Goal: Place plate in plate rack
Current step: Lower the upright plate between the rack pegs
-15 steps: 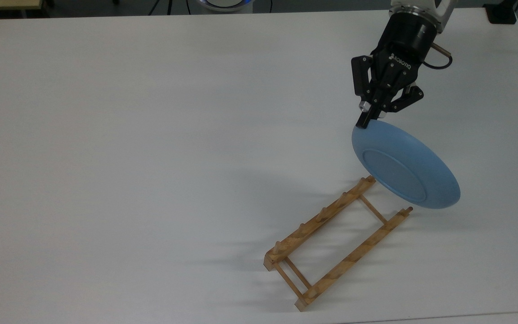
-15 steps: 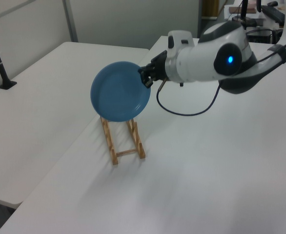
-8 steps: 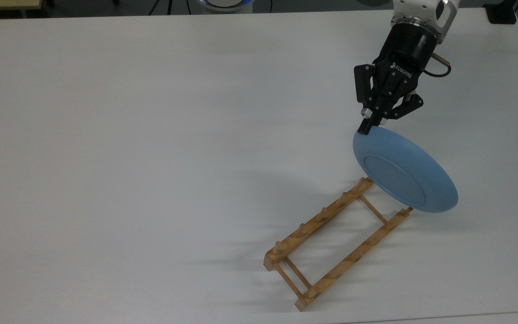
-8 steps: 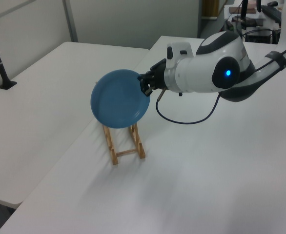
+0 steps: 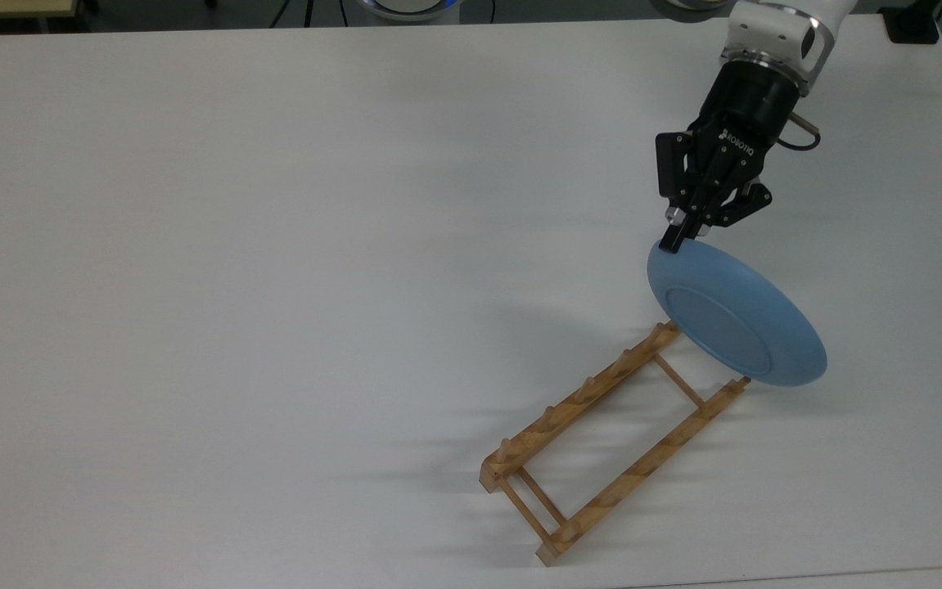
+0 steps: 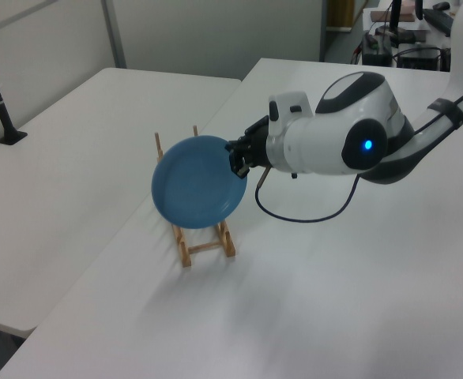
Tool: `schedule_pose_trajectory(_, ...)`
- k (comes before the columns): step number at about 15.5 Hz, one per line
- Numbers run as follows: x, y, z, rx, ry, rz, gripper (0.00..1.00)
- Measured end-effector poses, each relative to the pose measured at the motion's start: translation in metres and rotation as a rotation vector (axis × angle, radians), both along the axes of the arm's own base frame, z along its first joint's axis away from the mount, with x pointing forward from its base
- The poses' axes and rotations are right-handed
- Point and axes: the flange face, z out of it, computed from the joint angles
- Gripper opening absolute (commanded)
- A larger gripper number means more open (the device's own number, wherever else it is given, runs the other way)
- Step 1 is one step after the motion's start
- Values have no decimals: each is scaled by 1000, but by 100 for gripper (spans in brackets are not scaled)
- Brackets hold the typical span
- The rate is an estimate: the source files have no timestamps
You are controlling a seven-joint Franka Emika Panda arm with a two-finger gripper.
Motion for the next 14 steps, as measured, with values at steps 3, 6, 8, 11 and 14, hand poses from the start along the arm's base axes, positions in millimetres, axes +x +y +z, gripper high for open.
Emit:
schedule_pose_trajectory(3,2,2,-17,-15,6,1,0)
schedule_pose_trajectory(6,1,5,-27,-18,17,6,0)
schedule_pose_trajectory(8,-1,9,-34,-29,20,13,7)
schedule_pose_trajectory(11,0,10,-40,-39,22,14,48)
schedule_pose_trajectory(14,1,8,-45,-32,22,4,85)
